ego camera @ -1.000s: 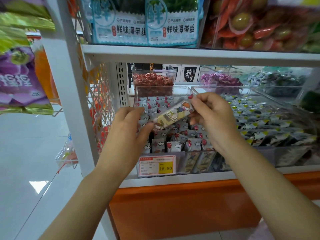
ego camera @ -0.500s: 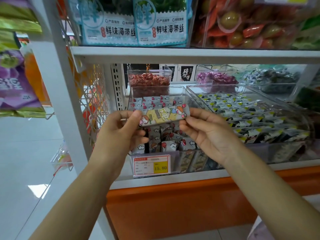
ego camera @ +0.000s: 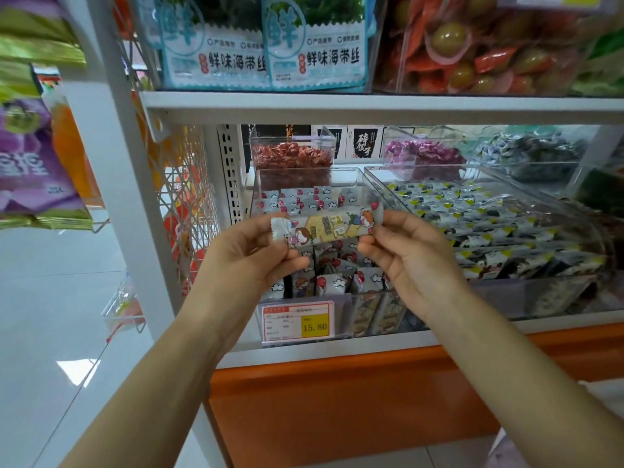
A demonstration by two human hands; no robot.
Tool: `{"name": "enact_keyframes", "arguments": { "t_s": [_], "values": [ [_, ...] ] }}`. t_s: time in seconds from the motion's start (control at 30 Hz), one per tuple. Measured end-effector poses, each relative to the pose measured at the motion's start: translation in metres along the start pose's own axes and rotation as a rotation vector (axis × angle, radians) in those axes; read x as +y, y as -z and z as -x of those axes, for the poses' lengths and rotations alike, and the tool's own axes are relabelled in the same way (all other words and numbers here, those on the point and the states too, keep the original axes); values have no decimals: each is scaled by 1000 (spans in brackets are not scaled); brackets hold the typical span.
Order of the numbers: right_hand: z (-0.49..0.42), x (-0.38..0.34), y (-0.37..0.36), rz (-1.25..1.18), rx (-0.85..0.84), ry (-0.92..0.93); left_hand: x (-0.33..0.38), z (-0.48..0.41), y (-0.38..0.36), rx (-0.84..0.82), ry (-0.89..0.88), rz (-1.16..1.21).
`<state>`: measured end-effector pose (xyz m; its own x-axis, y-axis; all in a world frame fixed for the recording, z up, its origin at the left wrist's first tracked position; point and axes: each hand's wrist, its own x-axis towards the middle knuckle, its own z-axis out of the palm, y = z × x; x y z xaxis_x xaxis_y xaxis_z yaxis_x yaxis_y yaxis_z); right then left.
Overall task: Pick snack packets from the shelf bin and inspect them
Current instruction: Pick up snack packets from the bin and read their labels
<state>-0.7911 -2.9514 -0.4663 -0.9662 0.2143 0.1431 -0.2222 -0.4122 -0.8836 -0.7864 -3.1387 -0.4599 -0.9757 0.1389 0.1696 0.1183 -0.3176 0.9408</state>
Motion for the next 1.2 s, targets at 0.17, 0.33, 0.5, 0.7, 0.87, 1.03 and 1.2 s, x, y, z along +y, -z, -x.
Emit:
{"name": "enact_keyframes", "arguments": {
  "t_s": [0.17, 0.33, 0.5, 0.7, 0.87, 1.03, 1.2],
  "values": [
    [1, 1, 2, 205, -16, 167, 3, 3, 0, 4, -45, -219],
    [2, 0, 0, 188, -111, 112, 2, 2, 5, 94, -171, -466],
    [0, 3, 5, 407, -133, 169, -1, 1, 4, 142, -300, -706],
    [1, 1, 4, 375, -140, 128, -4, 4, 1, 150, -449, -915],
    [1, -2, 3, 393, -85, 156, -7, 4, 1, 99, -448, -987],
    [0, -2, 3, 600, 15, 291, -6, 8, -2, -5, -335, -958],
    [6, -5, 0, 724, -96, 410, 1, 9, -5, 49, -327, -820]
  ]
}}
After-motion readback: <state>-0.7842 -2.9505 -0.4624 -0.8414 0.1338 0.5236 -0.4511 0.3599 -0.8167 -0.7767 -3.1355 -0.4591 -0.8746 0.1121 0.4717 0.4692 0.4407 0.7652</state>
